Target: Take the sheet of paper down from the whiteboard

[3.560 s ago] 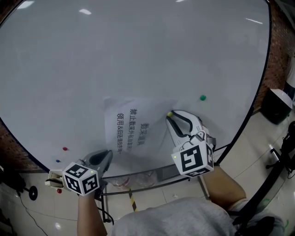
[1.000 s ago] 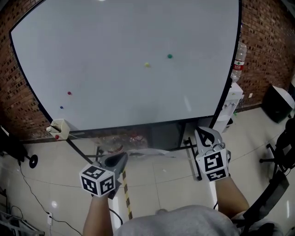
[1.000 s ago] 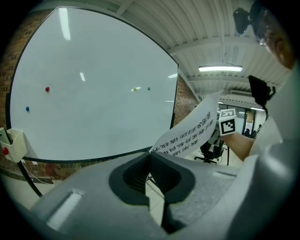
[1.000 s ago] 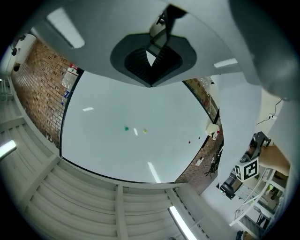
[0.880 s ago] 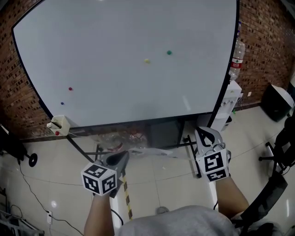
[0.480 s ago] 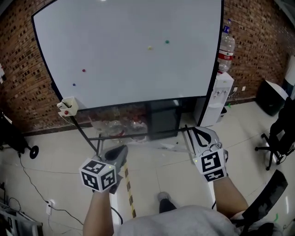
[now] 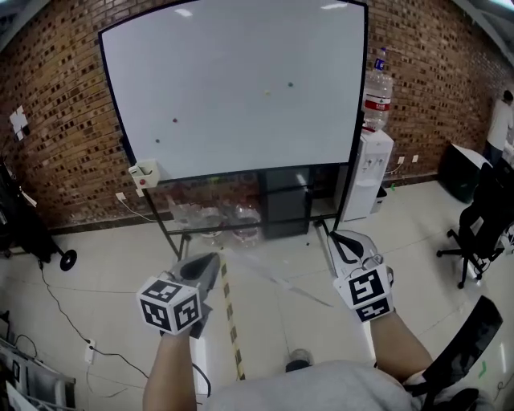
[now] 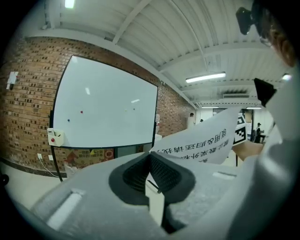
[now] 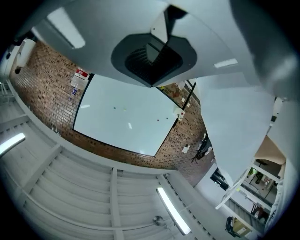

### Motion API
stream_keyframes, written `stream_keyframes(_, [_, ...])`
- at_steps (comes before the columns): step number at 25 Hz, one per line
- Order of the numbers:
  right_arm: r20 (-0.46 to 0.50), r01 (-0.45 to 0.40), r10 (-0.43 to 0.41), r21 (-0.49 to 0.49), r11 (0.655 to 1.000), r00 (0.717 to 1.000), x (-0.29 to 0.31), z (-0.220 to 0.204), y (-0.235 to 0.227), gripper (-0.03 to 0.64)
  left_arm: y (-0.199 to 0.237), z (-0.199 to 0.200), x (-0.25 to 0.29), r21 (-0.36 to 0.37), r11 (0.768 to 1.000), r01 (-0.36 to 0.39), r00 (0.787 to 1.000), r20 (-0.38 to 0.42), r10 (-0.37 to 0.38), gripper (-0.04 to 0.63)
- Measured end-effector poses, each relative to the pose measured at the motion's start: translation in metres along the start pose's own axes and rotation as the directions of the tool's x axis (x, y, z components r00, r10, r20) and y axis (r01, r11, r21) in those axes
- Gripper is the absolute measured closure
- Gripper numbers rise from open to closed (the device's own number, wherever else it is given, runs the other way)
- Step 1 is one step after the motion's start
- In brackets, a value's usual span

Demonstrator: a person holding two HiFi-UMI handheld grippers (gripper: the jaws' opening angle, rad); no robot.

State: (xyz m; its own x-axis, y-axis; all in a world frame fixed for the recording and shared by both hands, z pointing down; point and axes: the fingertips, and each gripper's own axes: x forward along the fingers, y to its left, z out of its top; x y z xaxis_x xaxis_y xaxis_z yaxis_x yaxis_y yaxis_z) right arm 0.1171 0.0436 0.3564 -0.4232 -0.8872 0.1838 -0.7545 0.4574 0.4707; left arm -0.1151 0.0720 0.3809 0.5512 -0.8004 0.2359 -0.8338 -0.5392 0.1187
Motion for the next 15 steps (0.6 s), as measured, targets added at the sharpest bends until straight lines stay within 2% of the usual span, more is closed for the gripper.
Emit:
stream_keyframes(5, [0.054, -0.025, 0.024, 0.029, 0.999, 0.998, -0.031, 0.026, 0.008, 0.617, -0.023, 0.024, -0.025, 0.056, 0.998, -0.008, 0.999, 0.041, 0.006, 0.592])
stream_keyframes(15, [0.067, -0.051, 0.046, 0.073, 0.996, 0.997, -0.066, 0.017, -0.020, 0.617, -0.088, 0.042, -0.004, 0.102, 0.994, 0.040, 0.998, 0.047, -0.045, 0.592])
